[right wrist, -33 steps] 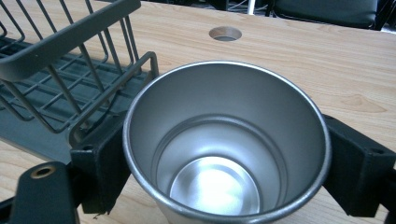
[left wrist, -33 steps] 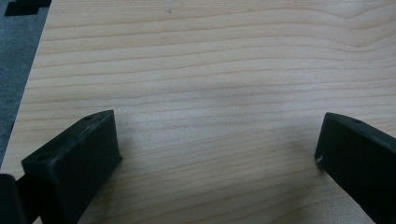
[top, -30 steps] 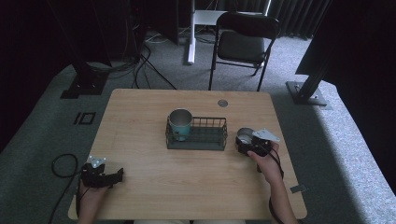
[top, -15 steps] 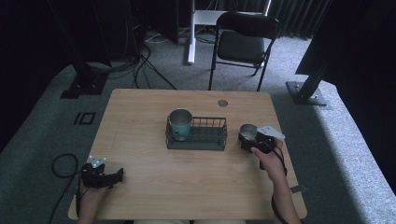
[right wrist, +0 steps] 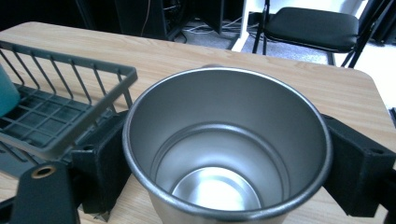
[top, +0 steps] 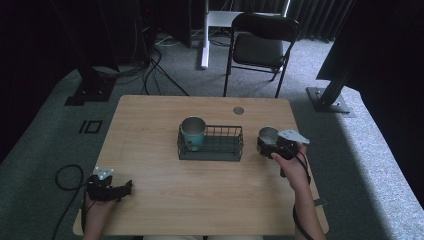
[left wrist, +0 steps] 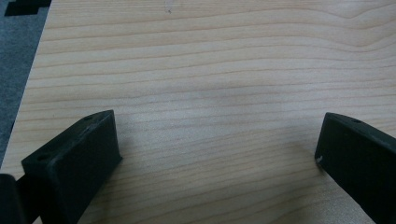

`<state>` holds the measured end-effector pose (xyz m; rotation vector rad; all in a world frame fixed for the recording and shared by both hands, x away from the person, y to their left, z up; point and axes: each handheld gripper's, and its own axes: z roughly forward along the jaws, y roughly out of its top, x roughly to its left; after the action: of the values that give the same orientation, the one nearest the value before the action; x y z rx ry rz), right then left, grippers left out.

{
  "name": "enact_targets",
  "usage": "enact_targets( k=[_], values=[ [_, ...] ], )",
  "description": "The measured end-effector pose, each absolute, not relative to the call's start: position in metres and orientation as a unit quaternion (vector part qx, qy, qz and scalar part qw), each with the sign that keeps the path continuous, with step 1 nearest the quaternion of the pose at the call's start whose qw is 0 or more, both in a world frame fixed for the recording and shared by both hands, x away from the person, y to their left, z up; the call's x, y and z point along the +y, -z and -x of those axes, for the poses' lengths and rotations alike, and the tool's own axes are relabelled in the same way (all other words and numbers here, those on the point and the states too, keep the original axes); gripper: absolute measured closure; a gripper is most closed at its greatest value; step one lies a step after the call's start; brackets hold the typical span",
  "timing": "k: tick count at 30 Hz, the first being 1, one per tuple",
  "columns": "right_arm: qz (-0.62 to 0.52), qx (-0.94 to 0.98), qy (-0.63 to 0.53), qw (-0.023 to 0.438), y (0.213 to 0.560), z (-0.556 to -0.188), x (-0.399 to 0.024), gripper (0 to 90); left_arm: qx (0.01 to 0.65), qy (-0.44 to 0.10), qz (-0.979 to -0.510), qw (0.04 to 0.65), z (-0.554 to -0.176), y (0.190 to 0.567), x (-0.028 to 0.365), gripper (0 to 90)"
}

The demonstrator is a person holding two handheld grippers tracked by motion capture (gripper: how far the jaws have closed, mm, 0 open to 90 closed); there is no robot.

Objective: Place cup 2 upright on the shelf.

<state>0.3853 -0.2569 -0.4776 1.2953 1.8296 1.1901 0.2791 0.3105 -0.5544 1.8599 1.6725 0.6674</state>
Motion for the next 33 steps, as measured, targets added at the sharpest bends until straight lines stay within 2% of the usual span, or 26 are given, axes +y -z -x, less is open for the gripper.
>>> enact_targets(
  k=[33],
  values=[
    [-0.452, 0.693, -0.472, 0.305, 0.433, -0.395, -0.234, 13.8, 0.621, -0.248, -0.691, 0.273, -0.279, 0.554, 0.310, 0.3]
  ],
)
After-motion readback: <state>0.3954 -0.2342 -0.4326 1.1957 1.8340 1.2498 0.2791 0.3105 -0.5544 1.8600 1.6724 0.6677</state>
